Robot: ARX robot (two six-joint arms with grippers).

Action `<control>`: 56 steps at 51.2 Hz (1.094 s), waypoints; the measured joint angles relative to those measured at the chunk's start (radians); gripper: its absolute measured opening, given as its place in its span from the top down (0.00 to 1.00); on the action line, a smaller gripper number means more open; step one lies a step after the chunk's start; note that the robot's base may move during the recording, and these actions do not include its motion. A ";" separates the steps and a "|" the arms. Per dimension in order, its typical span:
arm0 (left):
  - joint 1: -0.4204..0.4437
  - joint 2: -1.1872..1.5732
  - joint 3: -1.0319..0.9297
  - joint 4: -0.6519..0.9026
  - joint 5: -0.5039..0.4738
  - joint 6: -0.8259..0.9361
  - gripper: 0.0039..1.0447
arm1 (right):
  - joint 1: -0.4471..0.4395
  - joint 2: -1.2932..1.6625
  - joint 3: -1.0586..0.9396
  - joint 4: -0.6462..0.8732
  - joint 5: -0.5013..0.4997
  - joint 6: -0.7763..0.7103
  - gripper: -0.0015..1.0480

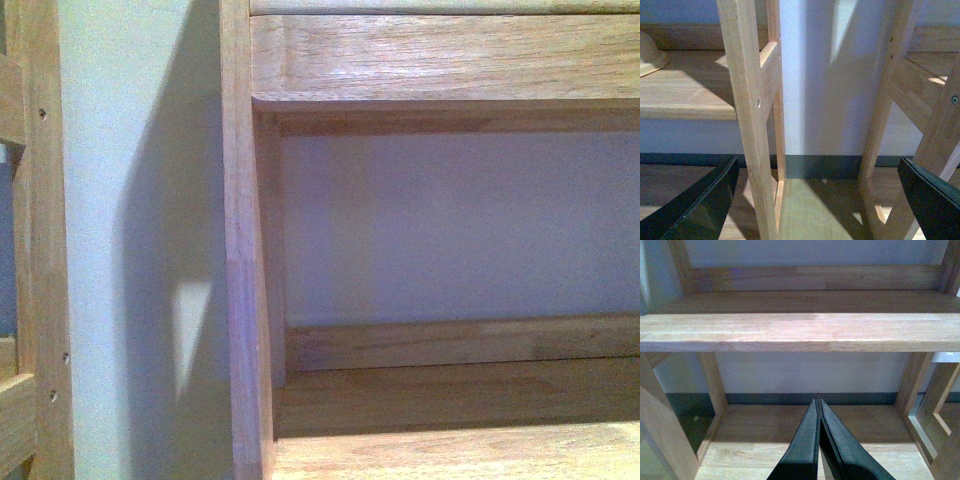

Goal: Put away toys

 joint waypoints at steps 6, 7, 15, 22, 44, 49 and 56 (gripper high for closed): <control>0.000 0.000 0.000 0.000 0.000 0.000 0.06 | 0.000 -0.001 0.000 0.000 0.000 -0.001 0.91; 0.000 0.000 0.000 0.000 0.000 0.000 0.06 | 0.000 -0.001 0.000 0.000 0.000 -0.001 0.90; 0.000 0.000 0.000 0.000 0.000 0.000 0.06 | 0.000 -0.001 0.000 0.000 0.000 -0.001 0.62; 0.000 0.000 0.000 0.000 0.000 0.000 0.06 | 0.000 -0.001 0.000 0.000 0.000 -0.001 0.42; 0.000 0.000 0.000 0.000 0.000 0.000 0.06 | 0.000 -0.001 0.000 0.000 0.000 -0.001 0.07; 0.000 0.000 0.000 0.000 0.000 0.000 0.06 | 0.000 -0.001 0.000 0.000 0.000 -0.001 0.07; 0.000 0.000 0.000 0.000 0.000 0.000 0.06 | 0.000 -0.001 0.000 0.000 0.000 -0.001 0.07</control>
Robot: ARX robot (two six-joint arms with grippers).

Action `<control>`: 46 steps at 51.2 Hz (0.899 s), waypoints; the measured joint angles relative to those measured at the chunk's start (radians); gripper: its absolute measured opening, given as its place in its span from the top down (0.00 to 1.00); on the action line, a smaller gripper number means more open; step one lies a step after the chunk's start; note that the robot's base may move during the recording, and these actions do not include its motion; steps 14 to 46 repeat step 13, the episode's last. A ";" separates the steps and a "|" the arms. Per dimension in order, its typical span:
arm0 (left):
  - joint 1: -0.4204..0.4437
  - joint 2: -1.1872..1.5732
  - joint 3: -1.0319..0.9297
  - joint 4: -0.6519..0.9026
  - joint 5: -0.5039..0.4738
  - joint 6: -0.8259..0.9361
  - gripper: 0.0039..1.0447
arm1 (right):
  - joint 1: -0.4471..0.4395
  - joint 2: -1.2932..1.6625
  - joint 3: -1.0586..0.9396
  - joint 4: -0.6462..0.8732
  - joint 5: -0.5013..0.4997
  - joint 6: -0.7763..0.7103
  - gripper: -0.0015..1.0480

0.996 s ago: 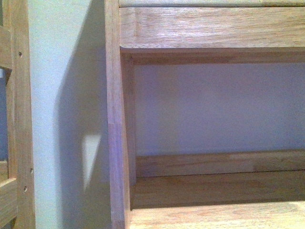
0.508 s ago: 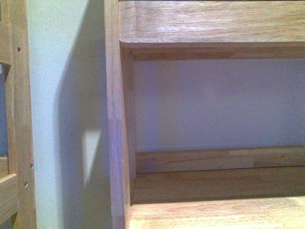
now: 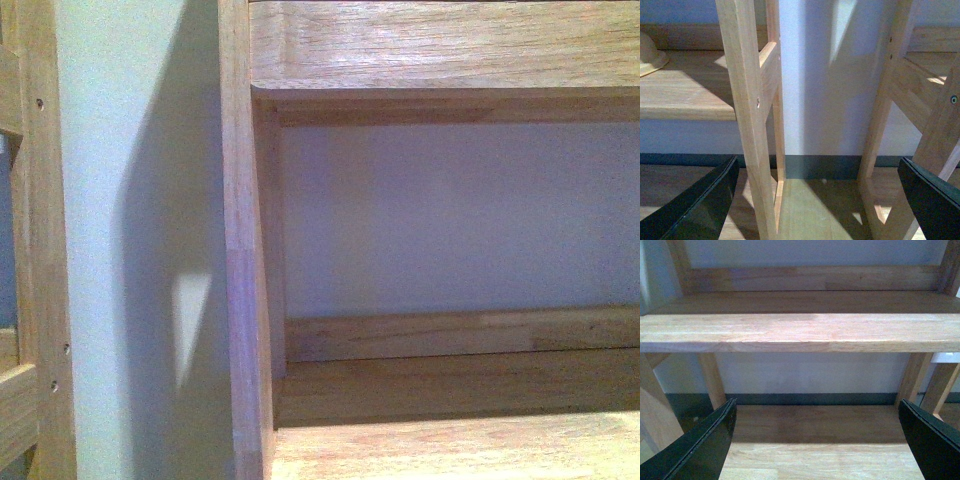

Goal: Put away toys

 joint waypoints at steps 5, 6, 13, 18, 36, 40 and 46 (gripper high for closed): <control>0.000 0.000 0.000 0.000 0.000 0.000 0.06 | 0.000 0.000 0.000 0.000 0.000 0.000 0.07; 0.000 0.000 0.000 0.000 0.000 0.000 0.06 | 0.000 0.000 0.000 0.000 0.000 0.000 0.07; 0.000 0.000 0.000 0.000 0.000 0.000 0.06 | 0.000 0.000 0.000 0.000 0.000 0.000 0.07; 0.000 0.000 0.000 0.000 0.000 0.000 0.06 | 0.000 0.000 0.000 0.000 0.000 0.000 0.07; 0.000 0.000 0.000 0.000 0.000 0.000 0.06 | 0.000 0.000 0.000 0.000 0.000 0.000 0.07; 0.000 0.000 0.000 0.000 0.000 0.000 0.06 | 0.000 0.000 0.000 0.000 0.000 0.000 0.07; 0.000 0.000 0.000 0.000 0.000 0.000 0.06 | 0.000 0.000 0.000 0.000 0.000 0.000 0.07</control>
